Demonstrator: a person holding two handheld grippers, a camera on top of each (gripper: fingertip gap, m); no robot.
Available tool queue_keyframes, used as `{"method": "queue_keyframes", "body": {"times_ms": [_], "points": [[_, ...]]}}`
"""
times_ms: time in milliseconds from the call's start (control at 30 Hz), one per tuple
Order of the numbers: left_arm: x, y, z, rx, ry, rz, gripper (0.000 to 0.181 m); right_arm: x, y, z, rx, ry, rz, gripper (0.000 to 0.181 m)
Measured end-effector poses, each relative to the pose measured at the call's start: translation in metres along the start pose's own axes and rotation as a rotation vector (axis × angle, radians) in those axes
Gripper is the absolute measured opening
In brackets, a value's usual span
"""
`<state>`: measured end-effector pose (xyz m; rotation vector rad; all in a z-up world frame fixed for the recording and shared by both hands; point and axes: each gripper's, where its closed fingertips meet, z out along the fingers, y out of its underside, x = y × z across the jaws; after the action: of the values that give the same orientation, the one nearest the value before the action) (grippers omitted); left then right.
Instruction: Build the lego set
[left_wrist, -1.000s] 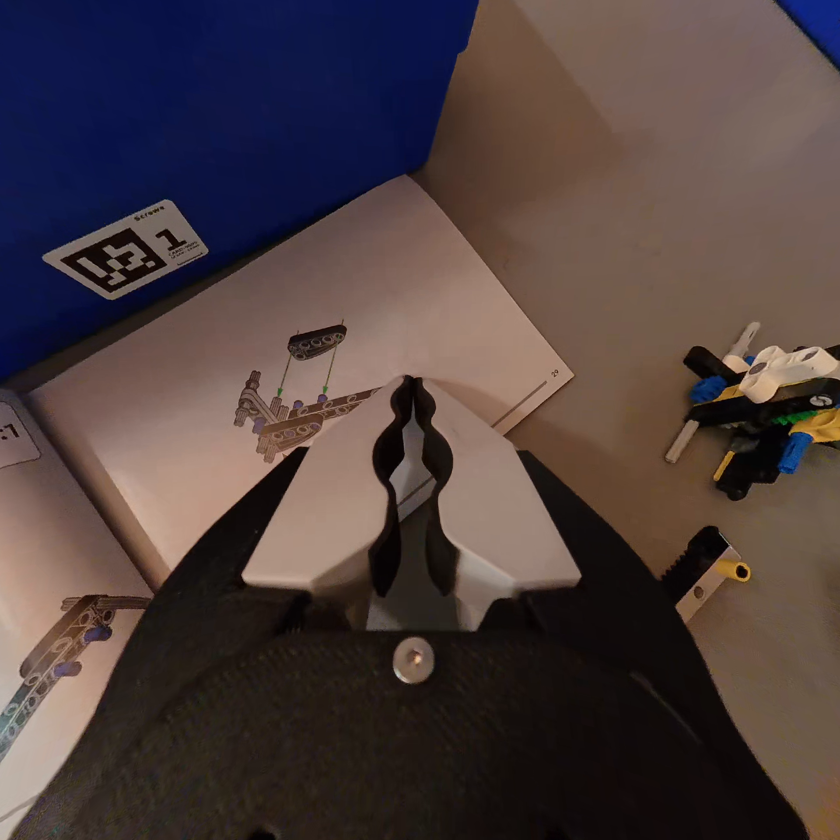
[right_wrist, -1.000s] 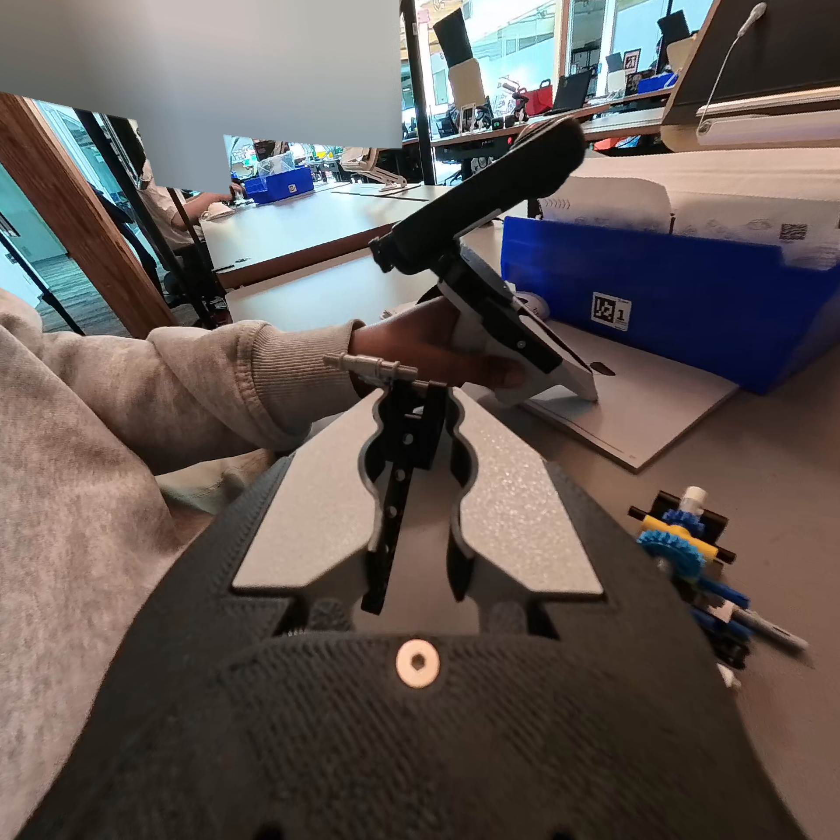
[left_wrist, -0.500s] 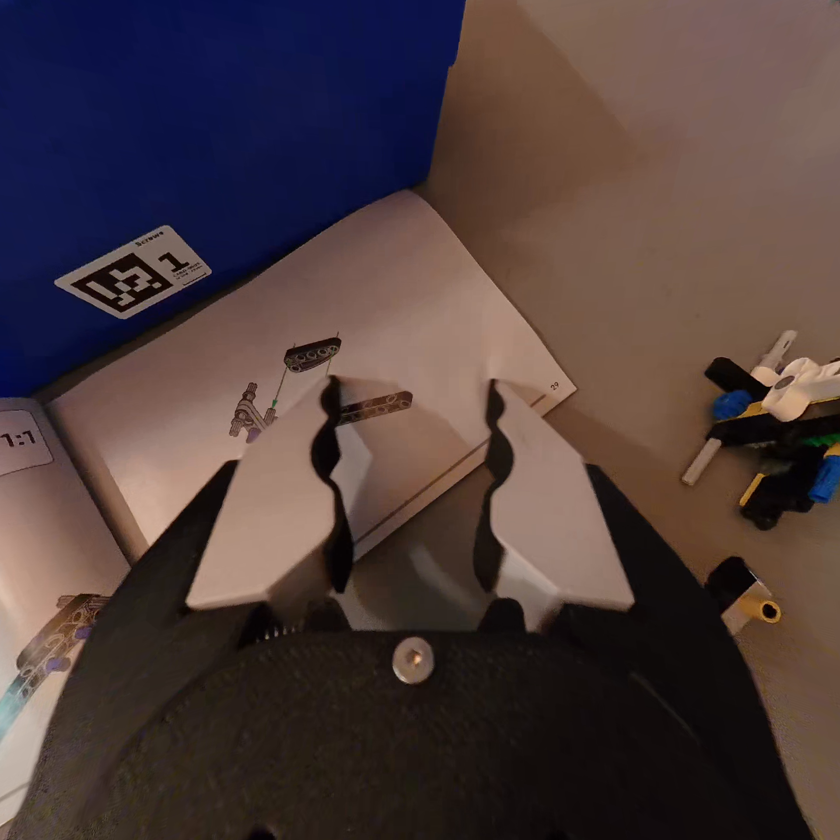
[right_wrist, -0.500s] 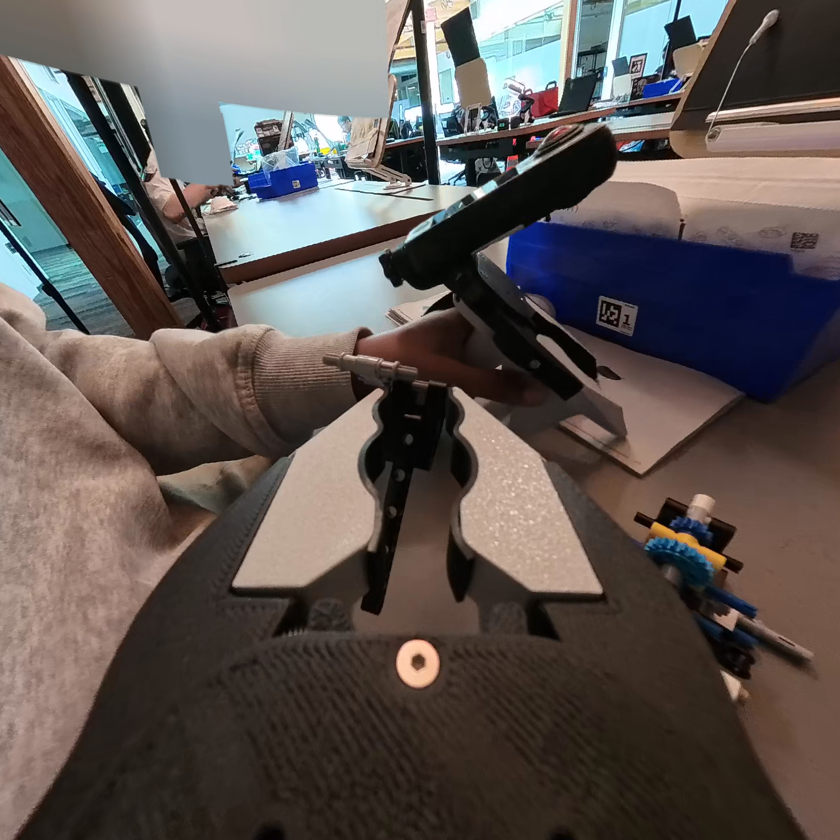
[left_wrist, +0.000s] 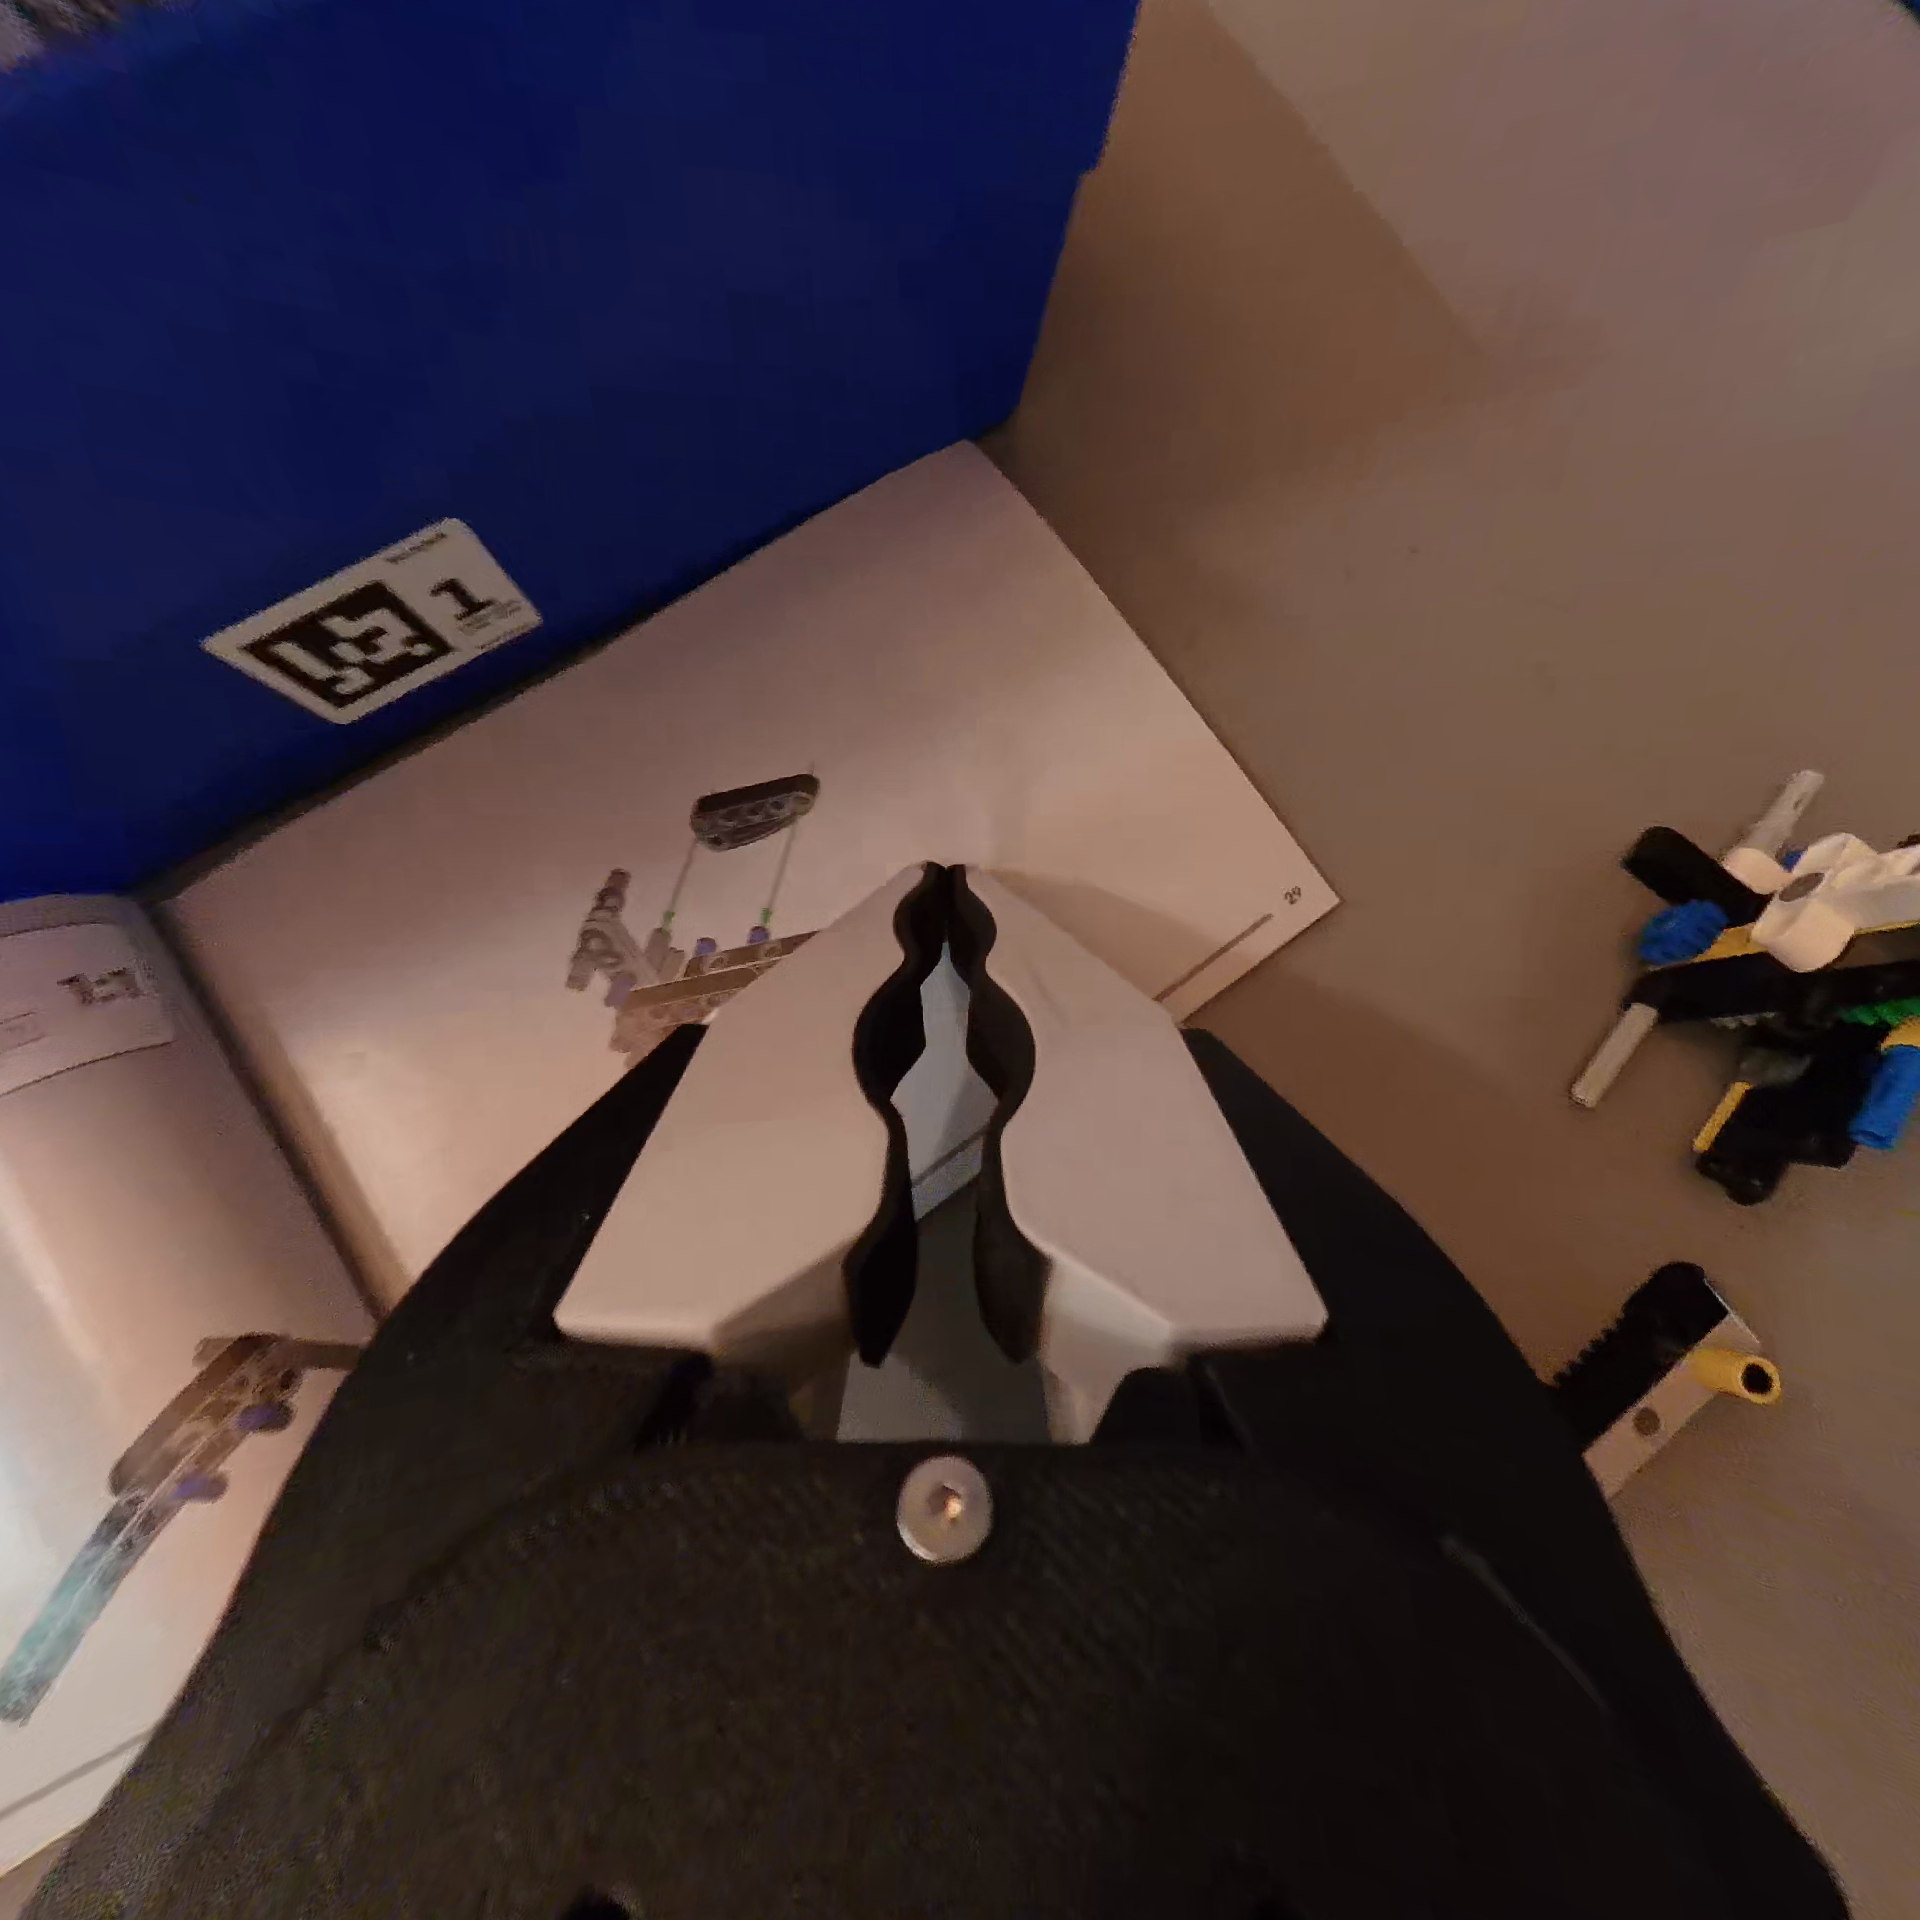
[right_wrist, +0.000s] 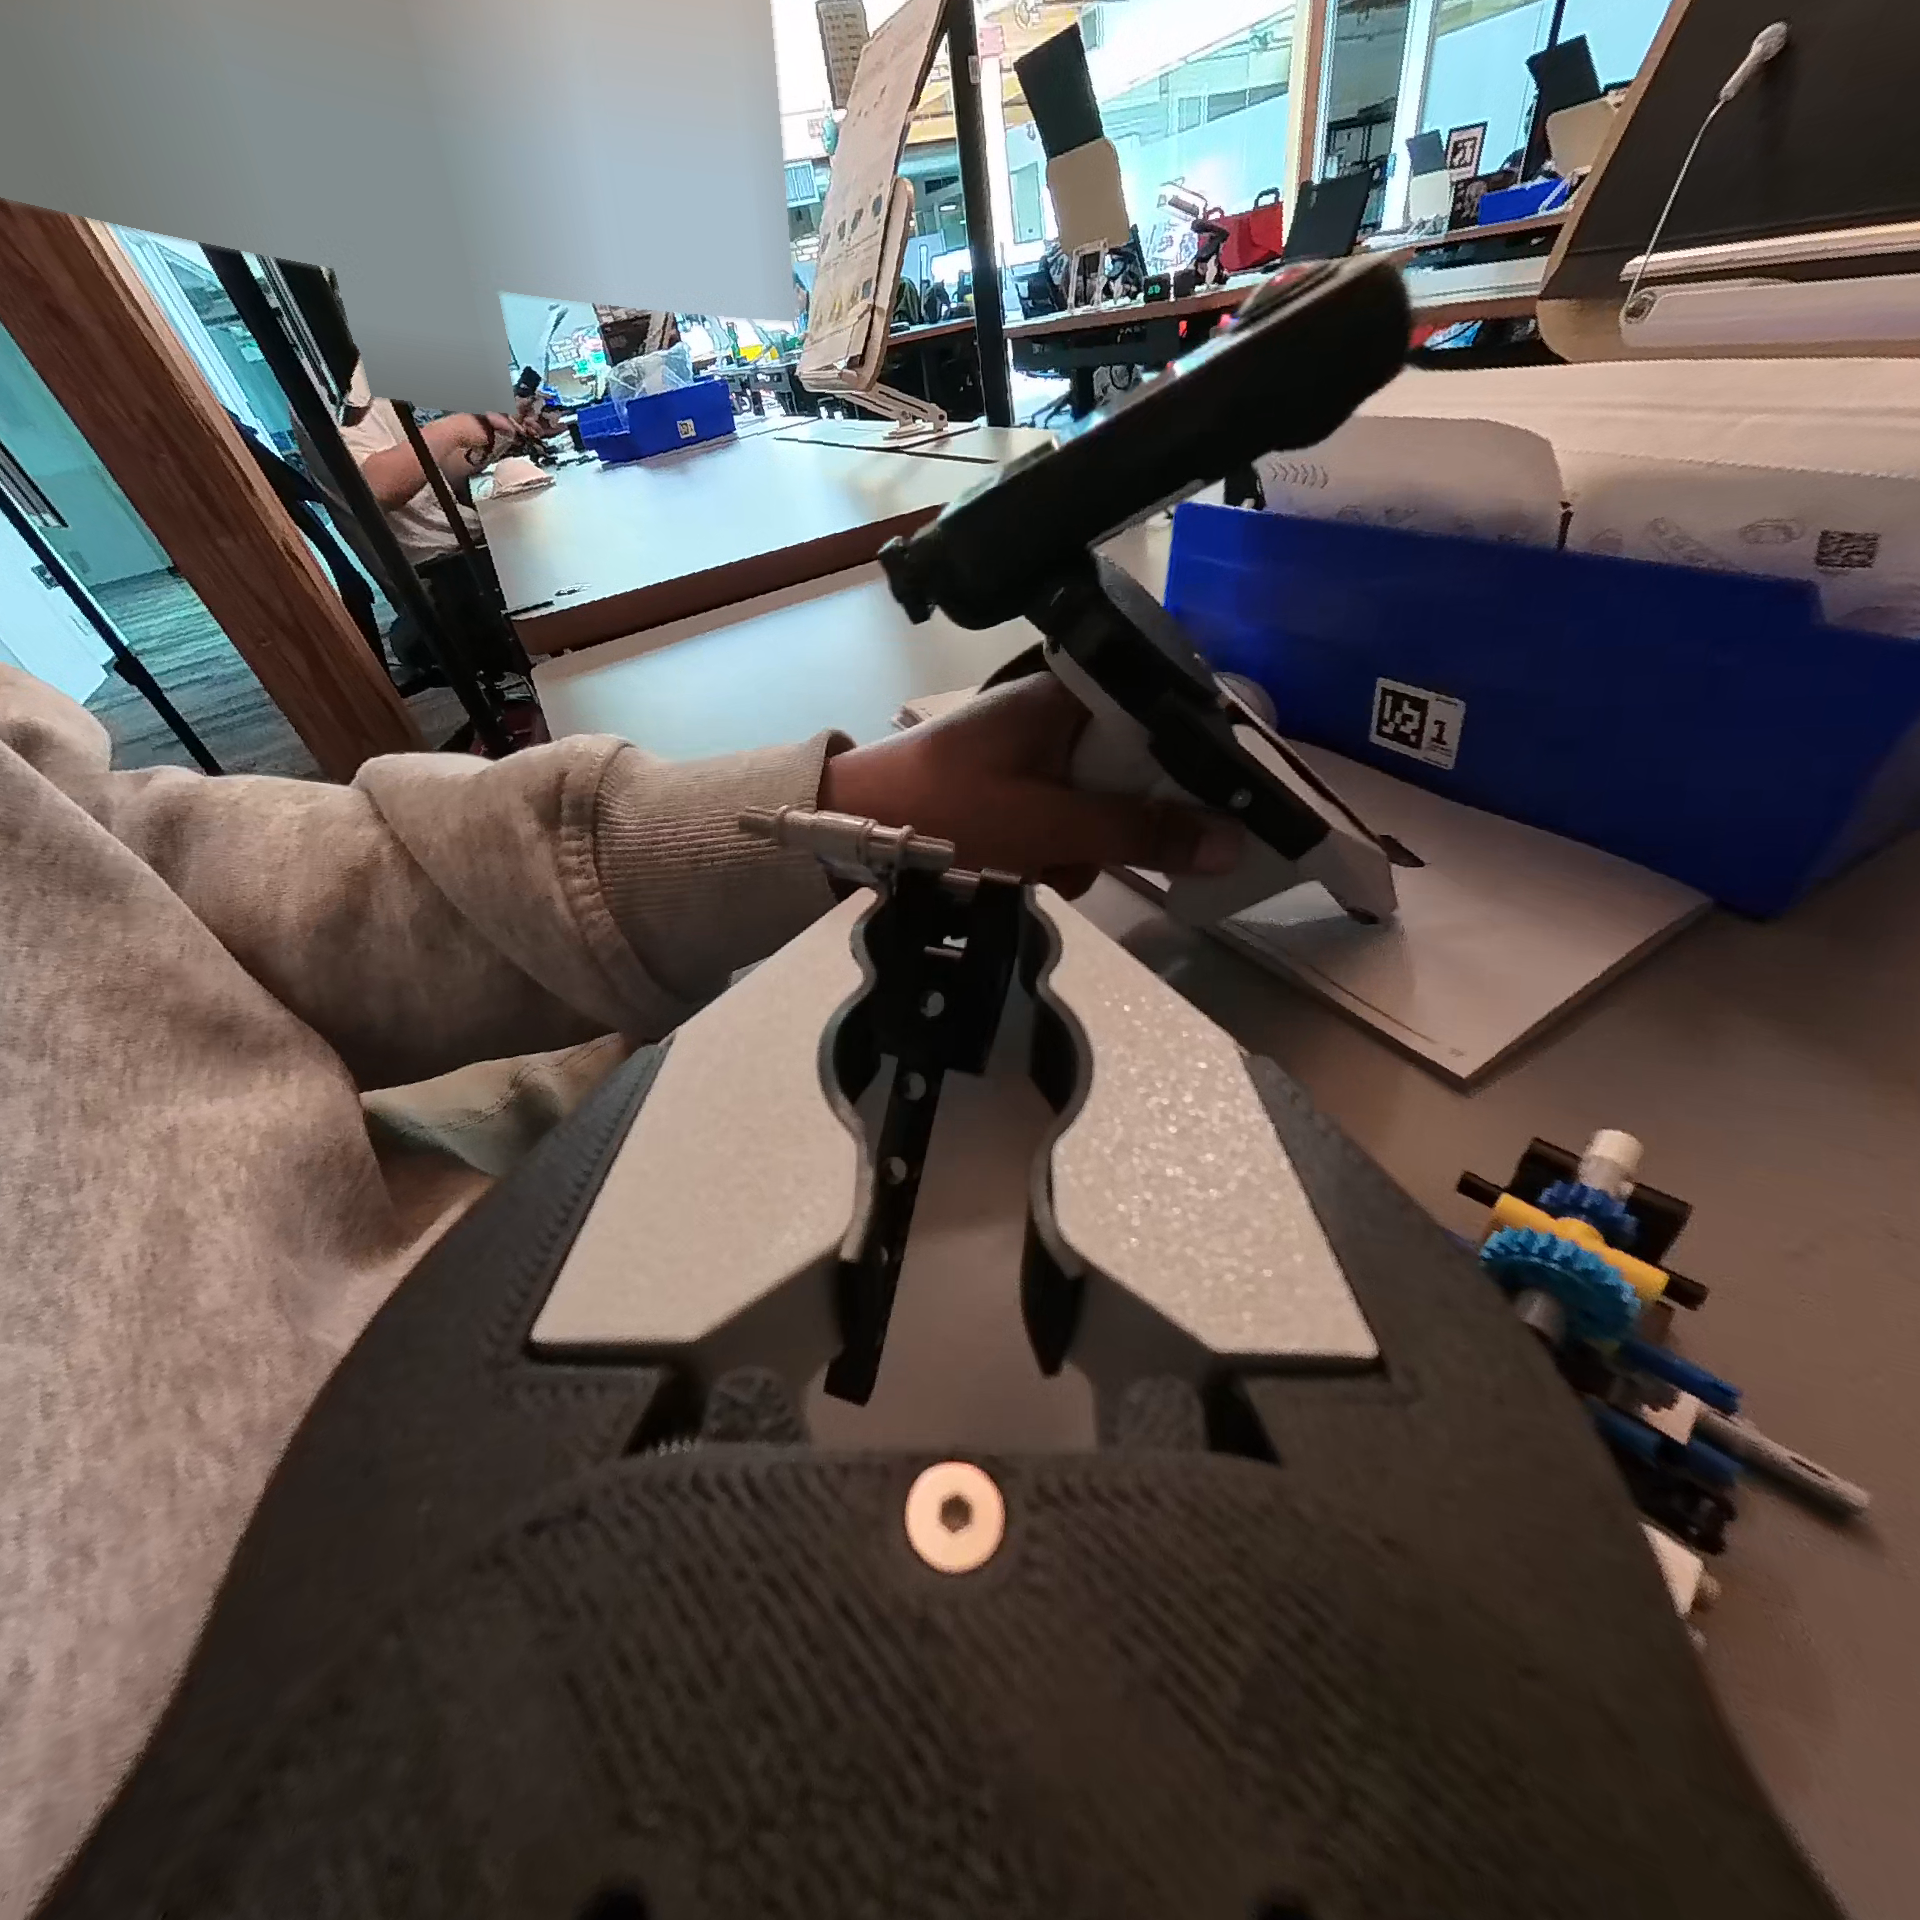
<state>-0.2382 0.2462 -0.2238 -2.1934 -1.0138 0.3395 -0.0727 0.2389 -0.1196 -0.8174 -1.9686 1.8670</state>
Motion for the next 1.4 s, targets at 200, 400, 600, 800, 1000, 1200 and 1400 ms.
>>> {"method": "queue_keyframes", "body": {"times_ms": [200, 400, 600, 800, 1000, 1200, 1400], "points": [[0.002, -0.006, -0.006, 0.044, 0.015, -0.039, 0.066, -0.001, 0.001, 0.001, -0.002, -0.004, 0.001, 0.023], [-0.004, 0.004, 0.008, 0.012, -0.063, -0.003, 0.104, 0.0, 0.001, 0.001, 0.0, -0.005, 0.005, 0.022], [-0.014, 0.003, 0.005, 0.004, -0.085, -0.004, 0.067, 0.0, 0.001, 0.001, 0.001, -0.009, 0.013, 0.023], [-0.018, 0.002, 0.004, 0.003, -0.12, 0.055, 0.001, 0.0, 0.0, 0.0, 0.004, -0.009, 0.016, 0.022], [-0.023, -0.001, -0.005, 0.0, -0.039, -0.033, 0.0, 0.001, 0.0, 0.0, 0.004, -0.008, 0.019, 0.023], [0.002, -0.019, -0.023, 0.1, 0.128, -0.11, 0.033, 0.002, 0.001, 0.001, 0.007, -0.016, 0.038, 0.023], [0.017, 0.002, 0.008, -0.025, 0.009, 0.075, 0.085, 0.003, 0.0, 0.0, 0.012, -0.015, 0.042, 0.023]]}}
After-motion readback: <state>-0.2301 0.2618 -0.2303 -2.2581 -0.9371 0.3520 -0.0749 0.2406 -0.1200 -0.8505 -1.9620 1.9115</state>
